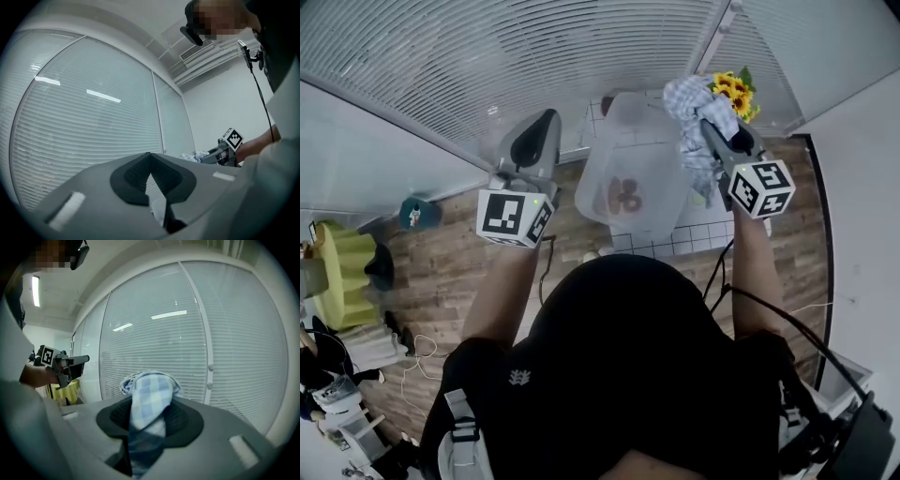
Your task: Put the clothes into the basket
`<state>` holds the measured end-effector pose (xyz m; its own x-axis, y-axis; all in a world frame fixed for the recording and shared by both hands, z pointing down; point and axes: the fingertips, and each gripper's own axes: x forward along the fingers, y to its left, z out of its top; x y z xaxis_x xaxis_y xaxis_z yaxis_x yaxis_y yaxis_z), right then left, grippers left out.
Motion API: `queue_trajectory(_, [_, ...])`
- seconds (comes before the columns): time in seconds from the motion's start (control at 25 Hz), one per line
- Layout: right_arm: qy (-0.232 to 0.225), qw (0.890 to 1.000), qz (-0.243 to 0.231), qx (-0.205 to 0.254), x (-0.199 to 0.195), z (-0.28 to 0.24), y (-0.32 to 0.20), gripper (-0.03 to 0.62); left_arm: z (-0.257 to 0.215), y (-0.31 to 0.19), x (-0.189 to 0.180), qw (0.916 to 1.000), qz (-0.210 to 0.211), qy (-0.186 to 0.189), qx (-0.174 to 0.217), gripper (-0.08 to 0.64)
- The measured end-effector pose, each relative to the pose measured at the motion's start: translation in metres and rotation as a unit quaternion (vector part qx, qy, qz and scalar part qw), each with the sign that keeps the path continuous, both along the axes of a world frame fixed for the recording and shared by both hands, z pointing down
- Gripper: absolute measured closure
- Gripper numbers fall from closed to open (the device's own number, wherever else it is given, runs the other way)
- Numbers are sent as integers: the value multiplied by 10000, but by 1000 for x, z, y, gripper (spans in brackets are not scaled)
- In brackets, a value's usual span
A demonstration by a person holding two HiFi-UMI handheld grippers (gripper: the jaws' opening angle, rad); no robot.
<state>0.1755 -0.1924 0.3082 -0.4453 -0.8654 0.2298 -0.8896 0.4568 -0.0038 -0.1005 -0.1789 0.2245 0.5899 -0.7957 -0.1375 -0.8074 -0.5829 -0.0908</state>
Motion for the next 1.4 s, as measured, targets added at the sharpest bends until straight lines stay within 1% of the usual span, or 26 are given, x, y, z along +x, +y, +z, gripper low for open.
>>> queue_trajectory(0.24, [21, 9995, -304, 56, -31, -12, -9, 431, -6, 6, -28, 9997, -258, -9, 32, 554])
queue_trajectory(0.48, [-18, 9980, -604, 184, -54, -17, -18, 431, 1, 10, -43, 9988, -480, -18, 31, 554])
queue_trajectory(0.92, [-115, 9931, -1090, 410, -101, -49, -22, 433, -7, 26, -80, 9961, -886, -2, 49, 554])
queue_trajectory(1.16, [-185, 9912, -1232, 450, -118, -54, -21, 432, -5, 33, -95, 9945, -1047, 23, 16, 554])
queue_trajectory(1.4, [-233, 9892, -1345, 526, -130, -62, -20, 431, 0, 35, -101, 9938, -1108, 55, -4, 554])
